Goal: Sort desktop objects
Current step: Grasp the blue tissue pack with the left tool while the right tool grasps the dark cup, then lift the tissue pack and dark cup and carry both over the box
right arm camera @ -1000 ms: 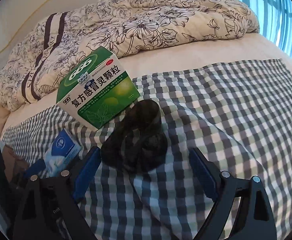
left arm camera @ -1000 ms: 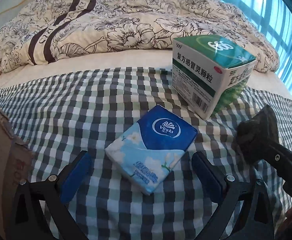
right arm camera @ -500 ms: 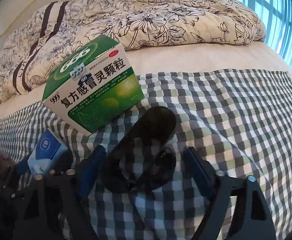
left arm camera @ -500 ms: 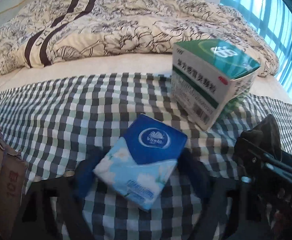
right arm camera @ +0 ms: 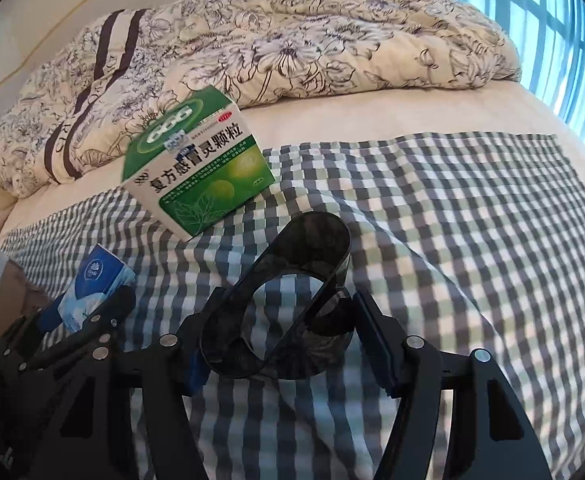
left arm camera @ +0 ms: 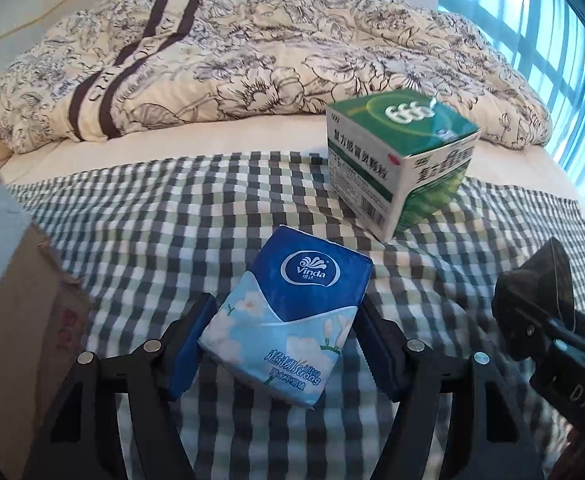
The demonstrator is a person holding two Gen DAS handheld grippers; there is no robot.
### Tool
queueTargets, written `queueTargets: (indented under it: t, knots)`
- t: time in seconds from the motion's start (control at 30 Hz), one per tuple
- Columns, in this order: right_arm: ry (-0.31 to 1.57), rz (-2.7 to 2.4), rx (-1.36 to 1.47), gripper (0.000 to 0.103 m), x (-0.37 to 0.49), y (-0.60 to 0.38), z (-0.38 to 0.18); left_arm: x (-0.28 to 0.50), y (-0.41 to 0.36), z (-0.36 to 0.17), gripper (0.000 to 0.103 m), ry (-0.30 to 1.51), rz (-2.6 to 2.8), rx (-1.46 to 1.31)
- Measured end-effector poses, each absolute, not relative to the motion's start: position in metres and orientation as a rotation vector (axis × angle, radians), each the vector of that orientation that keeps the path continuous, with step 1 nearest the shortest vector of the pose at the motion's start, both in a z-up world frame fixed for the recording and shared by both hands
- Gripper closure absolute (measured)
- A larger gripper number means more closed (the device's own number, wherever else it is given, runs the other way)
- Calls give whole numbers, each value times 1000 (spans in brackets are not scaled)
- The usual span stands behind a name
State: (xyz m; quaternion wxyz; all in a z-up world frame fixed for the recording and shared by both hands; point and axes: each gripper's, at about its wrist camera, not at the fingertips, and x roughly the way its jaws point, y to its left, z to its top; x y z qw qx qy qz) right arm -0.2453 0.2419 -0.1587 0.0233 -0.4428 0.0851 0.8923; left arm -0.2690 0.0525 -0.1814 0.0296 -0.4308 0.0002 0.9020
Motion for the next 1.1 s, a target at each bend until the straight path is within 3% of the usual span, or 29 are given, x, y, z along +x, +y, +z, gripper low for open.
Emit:
queueTargets:
  t: [1.1]
  knots:
    - [200, 3004, -1105, 40, -53, 176, -3, -86, -1, -2, 32, -49, 2930, -1005]
